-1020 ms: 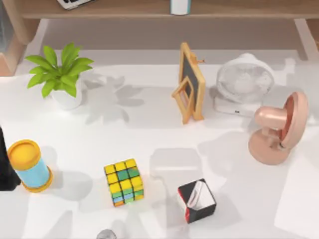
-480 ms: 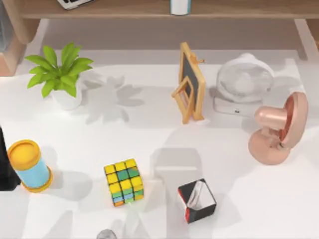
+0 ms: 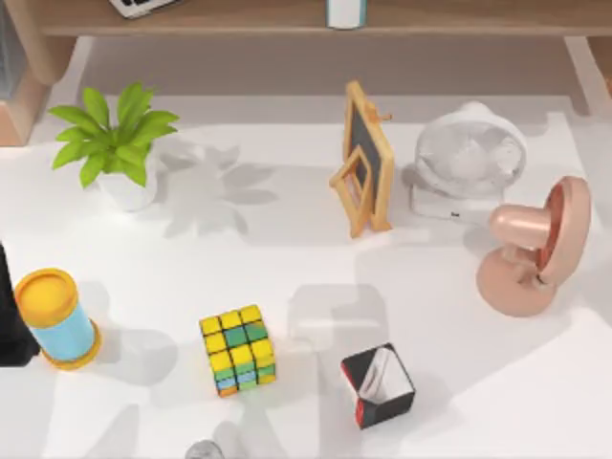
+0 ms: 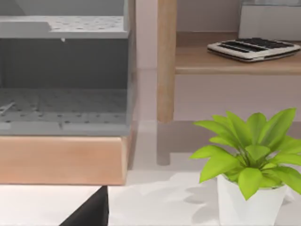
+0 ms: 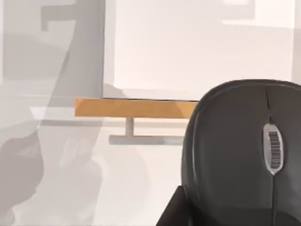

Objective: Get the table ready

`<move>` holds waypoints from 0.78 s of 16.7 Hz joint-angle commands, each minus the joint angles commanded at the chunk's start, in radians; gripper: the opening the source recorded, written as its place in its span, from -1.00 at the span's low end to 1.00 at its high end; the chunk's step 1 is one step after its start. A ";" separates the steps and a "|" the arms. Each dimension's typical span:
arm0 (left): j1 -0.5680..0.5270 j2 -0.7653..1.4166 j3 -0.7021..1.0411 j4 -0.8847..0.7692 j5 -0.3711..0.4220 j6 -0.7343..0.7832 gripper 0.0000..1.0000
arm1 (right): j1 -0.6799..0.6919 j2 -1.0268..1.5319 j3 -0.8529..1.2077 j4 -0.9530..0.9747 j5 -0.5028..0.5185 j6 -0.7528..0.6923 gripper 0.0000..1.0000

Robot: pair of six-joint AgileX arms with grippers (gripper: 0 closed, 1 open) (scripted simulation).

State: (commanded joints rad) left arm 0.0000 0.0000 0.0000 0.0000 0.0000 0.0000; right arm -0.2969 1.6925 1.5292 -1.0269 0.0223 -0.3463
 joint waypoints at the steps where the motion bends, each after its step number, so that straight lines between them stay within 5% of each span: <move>1: 0.000 0.000 0.000 0.000 0.000 0.000 1.00 | 0.008 -0.041 -0.070 0.018 0.000 0.014 -1.00; 13: 0.000 0.000 0.000 0.000 0.000 0.000 1.00 | 0.109 -0.333 -0.782 0.206 -0.032 0.143 -1.00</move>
State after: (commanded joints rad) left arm 0.0000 0.0000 0.0000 0.0000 0.0000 0.0000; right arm -0.1876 1.3593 0.7475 -0.8210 -0.0096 -0.2029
